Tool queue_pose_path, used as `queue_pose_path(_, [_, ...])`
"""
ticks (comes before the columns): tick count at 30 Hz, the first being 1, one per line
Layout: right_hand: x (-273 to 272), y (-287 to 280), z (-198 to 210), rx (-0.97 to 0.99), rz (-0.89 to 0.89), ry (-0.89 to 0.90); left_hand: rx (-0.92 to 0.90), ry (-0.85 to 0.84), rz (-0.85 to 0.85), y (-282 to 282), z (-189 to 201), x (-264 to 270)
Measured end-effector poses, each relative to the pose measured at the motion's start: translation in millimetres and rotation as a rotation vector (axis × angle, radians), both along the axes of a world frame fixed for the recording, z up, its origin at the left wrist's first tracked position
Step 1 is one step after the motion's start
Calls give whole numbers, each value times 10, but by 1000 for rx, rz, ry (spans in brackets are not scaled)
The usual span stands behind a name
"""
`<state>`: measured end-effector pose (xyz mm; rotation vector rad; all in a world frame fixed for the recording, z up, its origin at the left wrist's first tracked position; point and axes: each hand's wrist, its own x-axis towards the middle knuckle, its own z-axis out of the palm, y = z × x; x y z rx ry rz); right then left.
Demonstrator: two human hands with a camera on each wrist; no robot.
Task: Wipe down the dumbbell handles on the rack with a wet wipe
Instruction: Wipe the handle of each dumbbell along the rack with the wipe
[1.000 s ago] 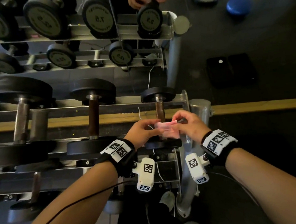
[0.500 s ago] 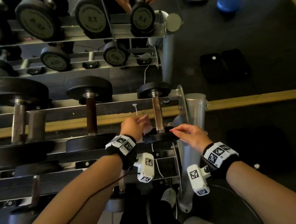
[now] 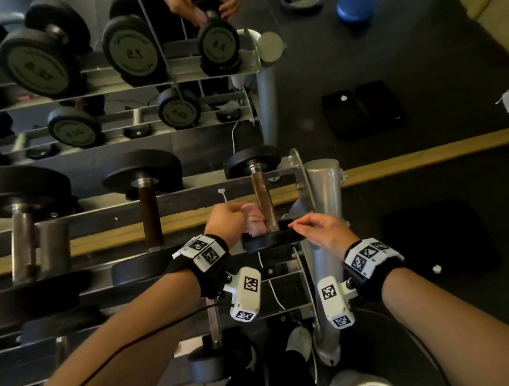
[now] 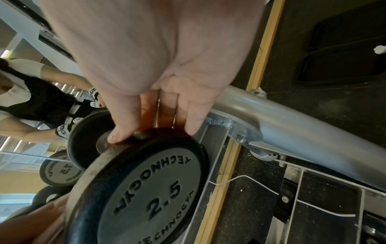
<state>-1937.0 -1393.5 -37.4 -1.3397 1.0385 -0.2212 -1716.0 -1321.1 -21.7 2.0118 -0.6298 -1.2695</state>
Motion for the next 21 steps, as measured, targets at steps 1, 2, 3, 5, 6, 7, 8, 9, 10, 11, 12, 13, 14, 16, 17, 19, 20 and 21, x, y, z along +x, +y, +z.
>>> queue_pose_path(1, [-5,-1,-13,-8,3,-2,-30,2,99,-68,-15,35])
queue_pose_path(2, [-6,0,-21,-13,8,3,-48,10,179,-144,-19,52])
queue_pose_path(3, [-8,-3,-29,-19,13,11,-55,26,236,-225,-4,51])
queue_pose_path(5, [-10,-18,-49,-16,15,12,-42,78,297,-387,-16,9])
queue_pose_path(6, [-12,-25,-59,-6,14,6,-48,126,321,-445,-45,-19])
queue_pose_path(7, [-12,-31,-68,8,14,1,-66,183,347,-486,-81,-44])
queue_pose_path(8, [-13,-37,-76,22,13,-4,-92,241,370,-507,-113,-62])
queue_pose_path(9, [-16,-43,-84,32,14,-4,-118,283,389,-510,-156,-69])
queue_pose_path(10, [-18,-51,-91,35,15,-1,-143,310,400,-495,-204,-71])
queue_pose_path(11, [-19,-58,-95,32,18,4,-166,319,395,-466,-244,-76])
queue_pose_path(12, [-20,-67,-98,28,22,8,-185,324,383,-429,-263,-82])
queue_pose_path(13, [-27,-74,-102,29,23,10,-192,325,362,-388,-275,-87])
queue_pose_path(14, [-36,-75,-102,35,22,6,-186,316,331,-346,-292,-93])
queue_pose_path(16, [-49,-67,-97,46,19,-10,-179,295,249,-257,-300,-81])
queue_pose_path(17, [-48,-59,-92,46,17,-17,-181,298,231,-234,-285,-65])
queue_pose_path(19, [-37,-49,-83,44,7,-23,-188,325,266,-276,-278,-32])
queue_pose_path(20, [-30,-49,-86,48,1,-27,-192,331,303,-331,-281,-28])
queue_pose_path(21, [-26,-47,-93,53,-5,-30,-197,324,335,-384,-292,-34])
